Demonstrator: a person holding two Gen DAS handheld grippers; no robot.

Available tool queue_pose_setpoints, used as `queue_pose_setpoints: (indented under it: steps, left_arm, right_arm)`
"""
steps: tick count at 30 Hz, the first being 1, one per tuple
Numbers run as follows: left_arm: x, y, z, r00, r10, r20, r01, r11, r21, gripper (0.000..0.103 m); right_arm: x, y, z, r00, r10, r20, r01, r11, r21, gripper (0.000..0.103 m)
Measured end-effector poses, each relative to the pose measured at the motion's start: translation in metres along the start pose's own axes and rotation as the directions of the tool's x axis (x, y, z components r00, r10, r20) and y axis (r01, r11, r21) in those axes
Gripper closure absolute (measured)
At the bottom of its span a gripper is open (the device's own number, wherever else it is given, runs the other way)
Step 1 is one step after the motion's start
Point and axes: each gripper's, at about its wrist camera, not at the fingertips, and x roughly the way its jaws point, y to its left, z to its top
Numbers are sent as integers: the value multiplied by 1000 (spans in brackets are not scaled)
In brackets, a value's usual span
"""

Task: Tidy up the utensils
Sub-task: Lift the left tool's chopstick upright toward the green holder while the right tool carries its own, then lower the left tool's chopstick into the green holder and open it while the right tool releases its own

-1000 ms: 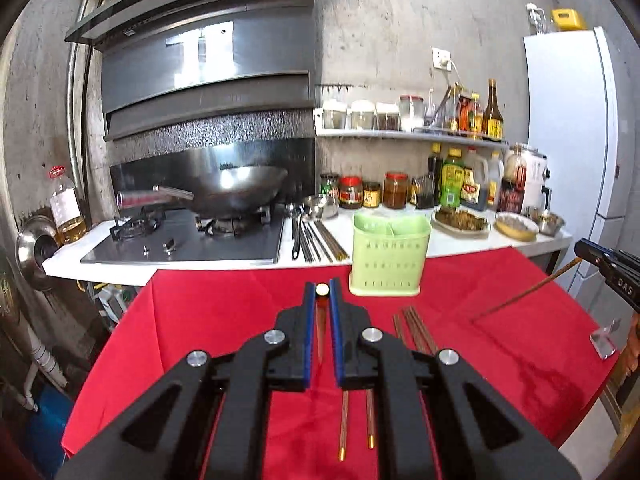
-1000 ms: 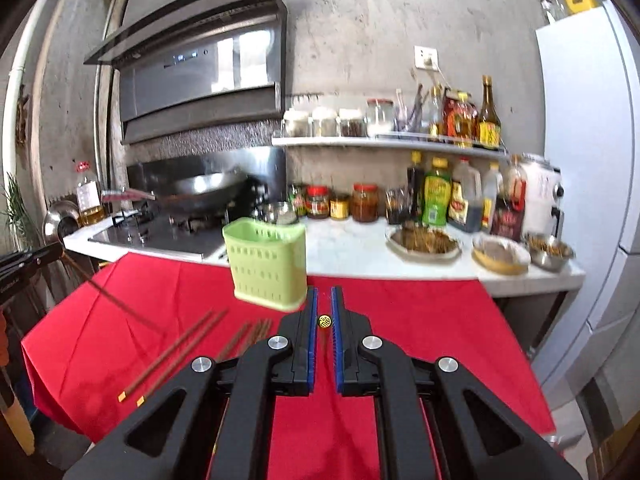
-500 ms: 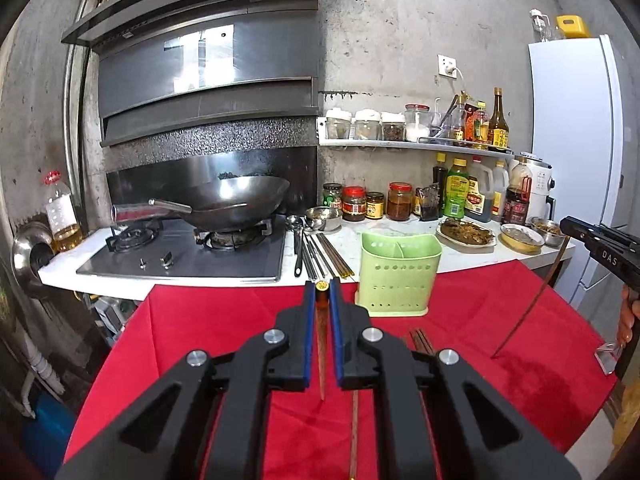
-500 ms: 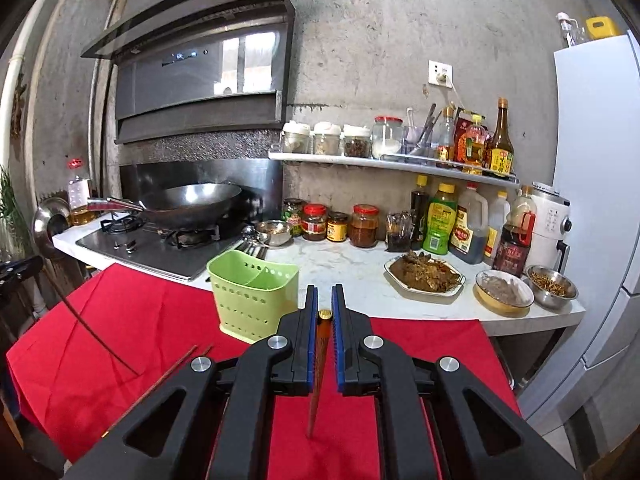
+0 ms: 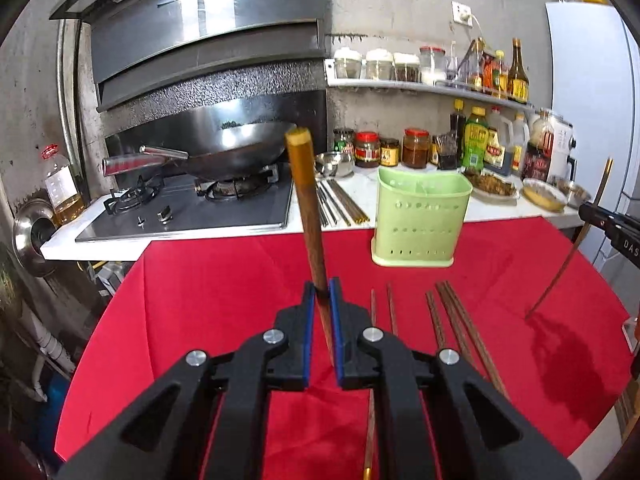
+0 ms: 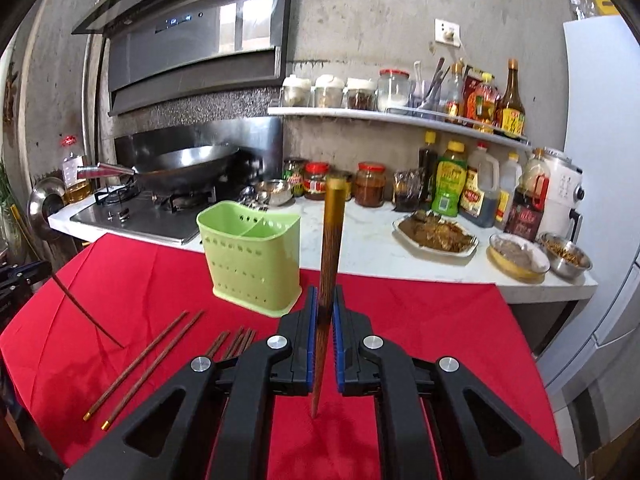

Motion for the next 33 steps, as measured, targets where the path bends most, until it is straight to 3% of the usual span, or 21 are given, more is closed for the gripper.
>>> queue_pose_setpoints:
  steps: [4, 9, 15, 21, 24, 28, 33]
  left_arm:
    - [1, -2, -2, 1000, -26, -6, 25, 1000, -10, 96]
    - [-2, -8, 13, 999, -30, 41, 30, 1000, 5, 96]
    - [-3, -19, 72, 985, -59, 161, 56, 998, 25, 96]
    - [11, -41, 142, 960, -123, 251, 114, 992, 49, 96]
    - [33, -52, 156, 955, -162, 248, 151, 987, 60, 96]
    - [73, -67, 157, 958, -202, 206, 190, 979, 75, 96]
    - [128, -79, 145, 970, -232, 77, 227, 972, 64, 96]
  right_arm:
    - [-1, 1, -2, 1000, 11, 2, -11, 1000, 9, 96]
    - [2, 1, 11, 999, 25, 21, -25, 1000, 3, 96]
    - [3, 3, 59, 990, 64, 122, -65, 998, 3, 96]
    - [5, 17, 124, 958, 104, 267, -103, 995, -20, 96]
    - [20, 21, 137, 952, 117, 284, -115, 993, -25, 96]
    - [54, 26, 138, 961, 118, 249, -117, 993, -21, 96]
    - [94, 27, 121, 980, 126, 154, -125, 992, -14, 96]
